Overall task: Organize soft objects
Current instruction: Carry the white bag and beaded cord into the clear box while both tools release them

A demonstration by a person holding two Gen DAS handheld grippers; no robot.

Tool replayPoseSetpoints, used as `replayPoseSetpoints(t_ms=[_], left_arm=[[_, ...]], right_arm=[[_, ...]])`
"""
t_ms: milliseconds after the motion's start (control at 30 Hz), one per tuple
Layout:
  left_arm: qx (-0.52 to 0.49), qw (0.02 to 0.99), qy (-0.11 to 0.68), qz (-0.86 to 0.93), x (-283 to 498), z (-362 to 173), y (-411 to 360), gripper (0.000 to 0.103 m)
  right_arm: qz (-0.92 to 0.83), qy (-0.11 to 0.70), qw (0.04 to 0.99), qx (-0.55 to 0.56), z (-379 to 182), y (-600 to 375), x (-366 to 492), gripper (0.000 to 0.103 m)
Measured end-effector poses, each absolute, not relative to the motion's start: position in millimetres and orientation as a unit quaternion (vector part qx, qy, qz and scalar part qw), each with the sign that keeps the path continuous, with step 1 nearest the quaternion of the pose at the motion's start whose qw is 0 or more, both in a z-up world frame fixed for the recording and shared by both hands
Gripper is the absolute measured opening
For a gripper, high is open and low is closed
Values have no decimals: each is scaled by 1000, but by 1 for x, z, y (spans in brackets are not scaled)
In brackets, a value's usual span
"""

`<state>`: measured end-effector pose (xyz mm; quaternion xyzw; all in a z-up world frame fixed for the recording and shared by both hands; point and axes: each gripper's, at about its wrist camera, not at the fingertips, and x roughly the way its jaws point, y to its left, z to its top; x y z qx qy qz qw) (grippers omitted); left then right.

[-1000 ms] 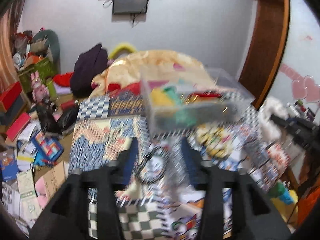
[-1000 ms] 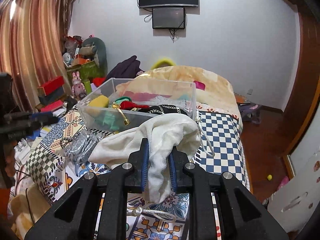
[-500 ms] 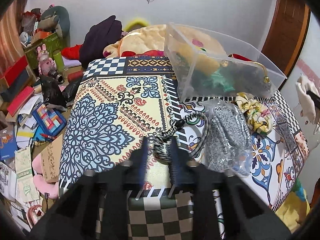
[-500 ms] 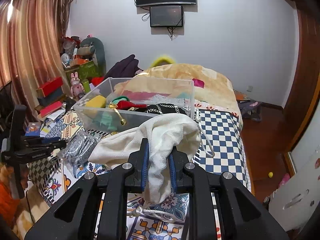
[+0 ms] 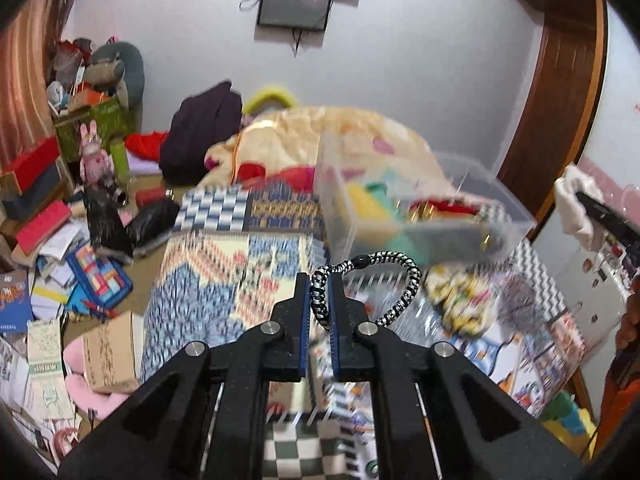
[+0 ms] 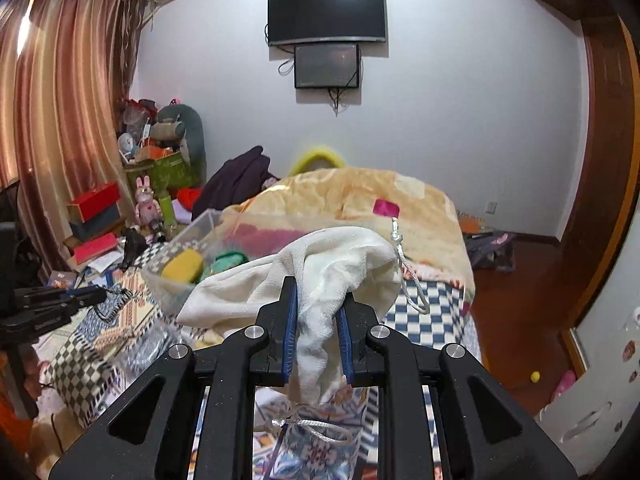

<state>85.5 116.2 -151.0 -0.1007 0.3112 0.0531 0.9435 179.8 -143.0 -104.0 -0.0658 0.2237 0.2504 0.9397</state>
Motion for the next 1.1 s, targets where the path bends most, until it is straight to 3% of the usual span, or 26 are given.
replayPoseSetpoints(t_ms=[367, 1100], left_arm=[[-94, 958, 270, 28, 128, -114, 97, 7], [-78, 939, 335, 4, 231, -150, 58, 8]], right_arm=[[255, 211, 942, -62, -97, -125, 204, 17], [266, 306, 912, -64, -140, -87, 255, 19]])
